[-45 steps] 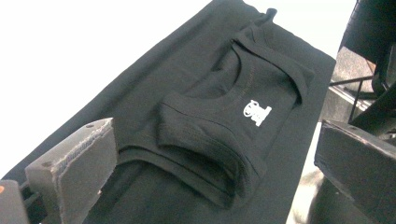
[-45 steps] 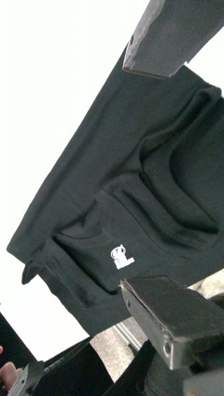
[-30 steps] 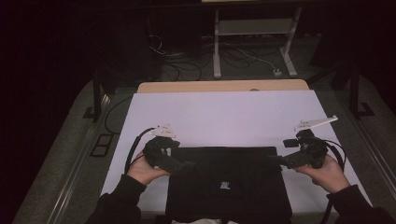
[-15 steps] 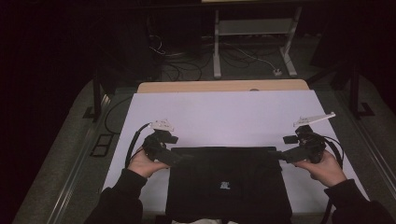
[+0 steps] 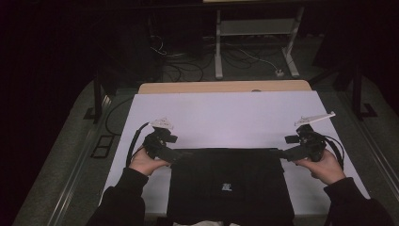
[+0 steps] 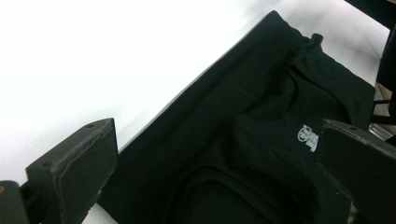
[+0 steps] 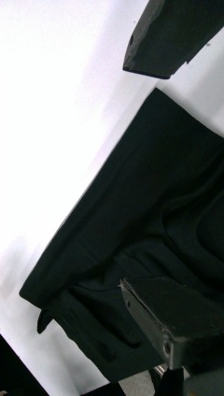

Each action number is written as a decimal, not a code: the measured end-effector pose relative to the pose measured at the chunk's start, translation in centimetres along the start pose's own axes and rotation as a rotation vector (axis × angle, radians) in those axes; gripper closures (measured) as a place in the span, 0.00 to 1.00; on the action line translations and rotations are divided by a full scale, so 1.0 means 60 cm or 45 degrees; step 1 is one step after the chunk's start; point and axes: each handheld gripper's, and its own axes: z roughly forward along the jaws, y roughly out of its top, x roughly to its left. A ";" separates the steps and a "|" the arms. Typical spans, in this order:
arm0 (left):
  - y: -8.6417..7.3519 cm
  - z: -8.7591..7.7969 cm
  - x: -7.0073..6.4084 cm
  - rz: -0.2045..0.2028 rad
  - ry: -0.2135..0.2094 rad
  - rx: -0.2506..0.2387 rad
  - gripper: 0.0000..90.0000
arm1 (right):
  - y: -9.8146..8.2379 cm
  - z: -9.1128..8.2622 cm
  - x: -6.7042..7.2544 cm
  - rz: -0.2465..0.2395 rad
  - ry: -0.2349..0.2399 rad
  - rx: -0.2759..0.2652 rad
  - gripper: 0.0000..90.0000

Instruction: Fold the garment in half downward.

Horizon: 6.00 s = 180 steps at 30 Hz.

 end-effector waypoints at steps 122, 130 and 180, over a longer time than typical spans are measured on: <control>-0.053 0.047 0.103 -0.006 0.316 0.083 0.97 | -0.021 0.070 -0.097 0.146 -0.119 0.032 0.96; -0.039 0.043 0.117 -0.006 0.355 0.051 0.97 | -0.002 0.064 -0.109 0.149 -0.149 0.004 0.96; 0.071 0.003 0.140 -0.001 0.439 0.079 0.97 | 0.093 0.038 -0.129 0.175 -0.157 -0.061 0.96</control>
